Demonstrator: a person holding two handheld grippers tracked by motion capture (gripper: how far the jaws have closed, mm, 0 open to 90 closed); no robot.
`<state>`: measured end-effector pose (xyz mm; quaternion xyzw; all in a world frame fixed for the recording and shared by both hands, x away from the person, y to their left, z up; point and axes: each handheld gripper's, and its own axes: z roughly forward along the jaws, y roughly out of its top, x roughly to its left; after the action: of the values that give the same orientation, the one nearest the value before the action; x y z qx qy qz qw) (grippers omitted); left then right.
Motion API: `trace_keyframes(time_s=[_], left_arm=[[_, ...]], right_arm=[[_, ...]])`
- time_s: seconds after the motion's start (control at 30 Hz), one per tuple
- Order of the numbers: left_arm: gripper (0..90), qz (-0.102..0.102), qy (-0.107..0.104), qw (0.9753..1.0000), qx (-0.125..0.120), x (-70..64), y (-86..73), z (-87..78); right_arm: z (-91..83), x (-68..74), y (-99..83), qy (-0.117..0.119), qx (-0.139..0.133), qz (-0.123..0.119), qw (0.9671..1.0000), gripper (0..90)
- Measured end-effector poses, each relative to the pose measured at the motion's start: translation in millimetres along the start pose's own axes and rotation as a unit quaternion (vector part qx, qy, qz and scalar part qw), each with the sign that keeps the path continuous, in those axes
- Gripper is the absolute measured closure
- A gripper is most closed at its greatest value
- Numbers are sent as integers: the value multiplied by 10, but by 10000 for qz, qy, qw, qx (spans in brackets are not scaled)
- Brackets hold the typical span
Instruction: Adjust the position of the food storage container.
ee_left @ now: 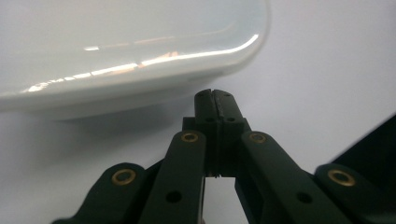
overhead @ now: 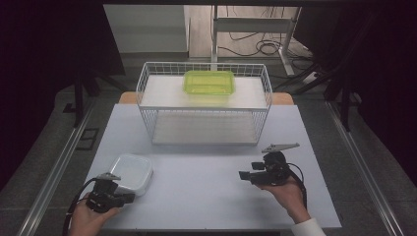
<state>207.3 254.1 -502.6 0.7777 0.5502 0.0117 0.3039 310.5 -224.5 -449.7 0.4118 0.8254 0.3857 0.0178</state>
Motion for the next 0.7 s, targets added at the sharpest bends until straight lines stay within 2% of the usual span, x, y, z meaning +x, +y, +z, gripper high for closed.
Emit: trace_keyframes(time_s=[0.13, 0.27, 0.33, 0.37, 0.43, 0.53, 0.7], left_arm=[[898, -102, 110, 9993, -334, 117, -19, -290], [899, -403, 382, 9959, -712, 422, 39, -639], [899, -510, 471, 9947, -755, 554, 84, -726], [899, -583, 578, 9939, -734, 666, 127, -760], [899, -645, 669, 9934, -669, 771, 174, -748], [899, -653, 756, 9941, -418, 920, 265, -614], [899, -580, 672, 9960, -96, 1016, 365, -357]], right_arm=[[-8, -5, -3, 8, -1, 13, 10000, 301], [5, -1, -3, 6, 21, 25, 10000, 300], [10, 5, 2, 8, 18, 13, 10000, 300], [10, 7, 7, 9, 20, 6, 10000, 300], [8, 11, 14, 4, 11, 19, 10000, 299], [5, 6, 15, -5, 5, 21, 10000, 299], [2, -10, 0, -35, 19, 49, 10000, 298]])
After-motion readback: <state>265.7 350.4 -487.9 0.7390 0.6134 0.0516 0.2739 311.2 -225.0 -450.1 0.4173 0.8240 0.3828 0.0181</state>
